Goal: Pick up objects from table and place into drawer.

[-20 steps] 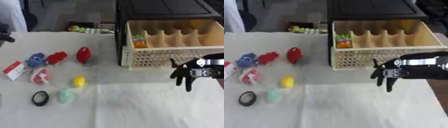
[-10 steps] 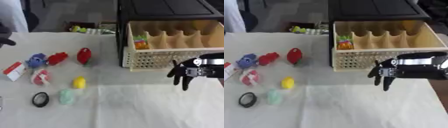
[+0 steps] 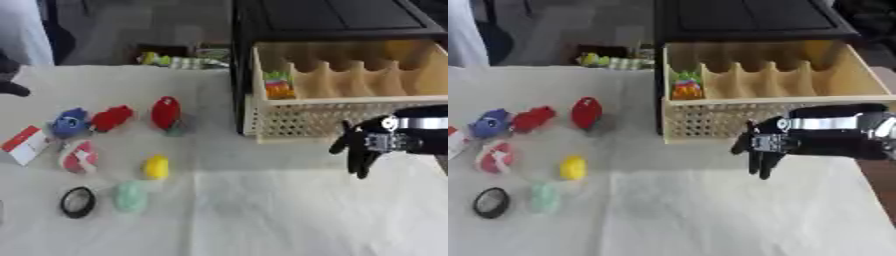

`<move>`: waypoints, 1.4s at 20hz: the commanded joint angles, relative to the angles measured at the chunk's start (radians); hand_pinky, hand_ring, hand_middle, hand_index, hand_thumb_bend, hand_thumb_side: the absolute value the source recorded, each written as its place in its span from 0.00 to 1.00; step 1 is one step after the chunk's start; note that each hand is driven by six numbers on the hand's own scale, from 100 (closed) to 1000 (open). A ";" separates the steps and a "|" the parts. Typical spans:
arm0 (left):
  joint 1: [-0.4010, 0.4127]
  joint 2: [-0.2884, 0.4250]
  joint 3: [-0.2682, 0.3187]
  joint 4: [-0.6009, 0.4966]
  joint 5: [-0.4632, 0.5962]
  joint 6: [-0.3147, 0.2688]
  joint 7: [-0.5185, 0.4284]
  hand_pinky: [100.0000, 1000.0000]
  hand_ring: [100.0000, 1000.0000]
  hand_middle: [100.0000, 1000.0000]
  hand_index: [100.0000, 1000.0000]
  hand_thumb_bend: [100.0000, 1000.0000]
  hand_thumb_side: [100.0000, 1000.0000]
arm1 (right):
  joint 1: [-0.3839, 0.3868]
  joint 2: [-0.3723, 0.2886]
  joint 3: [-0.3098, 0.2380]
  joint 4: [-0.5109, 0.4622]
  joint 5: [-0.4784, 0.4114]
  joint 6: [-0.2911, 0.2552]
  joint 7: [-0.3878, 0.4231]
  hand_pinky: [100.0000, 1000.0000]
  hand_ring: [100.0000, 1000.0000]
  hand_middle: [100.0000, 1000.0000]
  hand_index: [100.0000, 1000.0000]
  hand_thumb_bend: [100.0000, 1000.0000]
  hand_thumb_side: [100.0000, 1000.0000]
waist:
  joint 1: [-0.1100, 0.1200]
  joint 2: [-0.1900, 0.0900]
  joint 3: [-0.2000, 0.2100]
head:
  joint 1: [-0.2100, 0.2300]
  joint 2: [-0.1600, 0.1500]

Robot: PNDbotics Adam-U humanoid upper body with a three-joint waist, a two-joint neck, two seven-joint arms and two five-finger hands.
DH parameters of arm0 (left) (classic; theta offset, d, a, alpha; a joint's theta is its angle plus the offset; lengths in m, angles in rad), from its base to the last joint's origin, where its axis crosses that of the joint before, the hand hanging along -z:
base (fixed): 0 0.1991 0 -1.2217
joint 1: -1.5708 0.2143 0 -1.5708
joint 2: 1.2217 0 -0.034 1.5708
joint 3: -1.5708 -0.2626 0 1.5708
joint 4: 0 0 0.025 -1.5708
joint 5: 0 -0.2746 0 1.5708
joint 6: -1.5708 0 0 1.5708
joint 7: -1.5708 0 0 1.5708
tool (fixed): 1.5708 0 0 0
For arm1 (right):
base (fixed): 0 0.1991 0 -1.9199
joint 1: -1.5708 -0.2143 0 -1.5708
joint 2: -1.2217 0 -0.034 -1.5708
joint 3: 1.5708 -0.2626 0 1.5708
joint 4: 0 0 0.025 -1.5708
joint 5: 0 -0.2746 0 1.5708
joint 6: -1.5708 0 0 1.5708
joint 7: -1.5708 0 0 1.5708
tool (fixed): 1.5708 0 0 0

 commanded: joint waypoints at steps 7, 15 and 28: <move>-0.004 -0.002 0.012 -0.019 -0.005 -0.001 -0.004 0.42 0.58 0.65 0.85 0.00 0.96 | -0.038 -0.004 -0.012 0.028 0.045 -0.020 -0.025 0.82 0.66 0.71 0.87 0.00 1.00 | 0.004 -0.008 0.004 | -0.016 -0.016; -0.006 -0.011 0.012 -0.019 -0.003 0.001 -0.008 0.42 0.58 0.65 0.85 0.00 0.96 | -0.067 0.009 -0.004 0.077 0.081 -0.045 -0.044 0.82 0.66 0.72 0.86 0.00 1.00 | 0.006 -0.004 0.007 | -0.022 -0.030; -0.007 -0.024 0.011 -0.019 -0.003 0.005 -0.014 0.42 0.59 0.66 0.84 0.00 0.96 | -0.135 0.062 0.004 0.197 0.141 -0.092 -0.075 0.82 0.67 0.71 0.86 0.00 1.00 | 0.009 0.004 0.012 | -0.024 -0.044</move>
